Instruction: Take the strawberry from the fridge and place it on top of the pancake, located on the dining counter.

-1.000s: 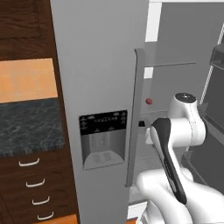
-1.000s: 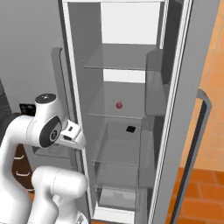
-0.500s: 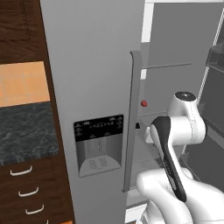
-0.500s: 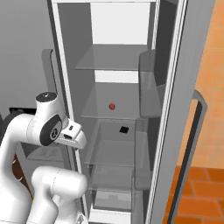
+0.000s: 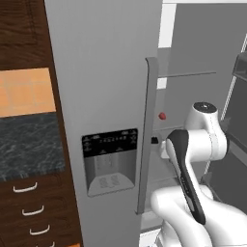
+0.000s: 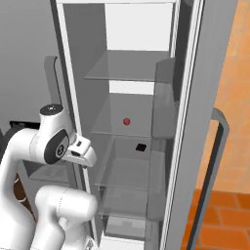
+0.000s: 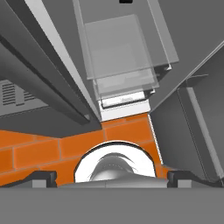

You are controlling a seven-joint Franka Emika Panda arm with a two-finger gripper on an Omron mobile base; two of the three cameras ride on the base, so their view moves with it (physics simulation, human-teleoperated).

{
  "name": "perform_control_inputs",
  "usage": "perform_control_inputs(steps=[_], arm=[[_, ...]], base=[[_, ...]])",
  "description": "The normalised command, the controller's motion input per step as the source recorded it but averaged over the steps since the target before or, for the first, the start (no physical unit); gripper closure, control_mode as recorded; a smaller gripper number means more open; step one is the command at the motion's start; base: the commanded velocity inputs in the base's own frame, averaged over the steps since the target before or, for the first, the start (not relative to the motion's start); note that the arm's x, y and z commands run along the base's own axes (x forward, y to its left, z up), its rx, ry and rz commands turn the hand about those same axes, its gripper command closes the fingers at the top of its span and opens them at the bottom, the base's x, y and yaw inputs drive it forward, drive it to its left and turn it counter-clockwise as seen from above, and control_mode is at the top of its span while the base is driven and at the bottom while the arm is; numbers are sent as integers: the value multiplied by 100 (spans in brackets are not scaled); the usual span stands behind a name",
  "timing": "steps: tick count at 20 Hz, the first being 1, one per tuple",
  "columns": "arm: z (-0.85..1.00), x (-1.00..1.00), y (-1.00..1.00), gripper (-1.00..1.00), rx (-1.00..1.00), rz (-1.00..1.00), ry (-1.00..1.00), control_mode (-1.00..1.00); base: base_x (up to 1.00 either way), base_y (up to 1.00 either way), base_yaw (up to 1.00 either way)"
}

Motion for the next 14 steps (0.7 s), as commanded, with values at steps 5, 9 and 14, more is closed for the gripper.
perform_control_inputs(steps=[5,9,14], arm=[[0,0,0,-100,0,0,0,100],[0,0,0,-100,0,0,0,100],[0,0,0,-100,0,0,0,100]], base=[[7,-39,0],[3,-22,0],[5,-24,-2]])
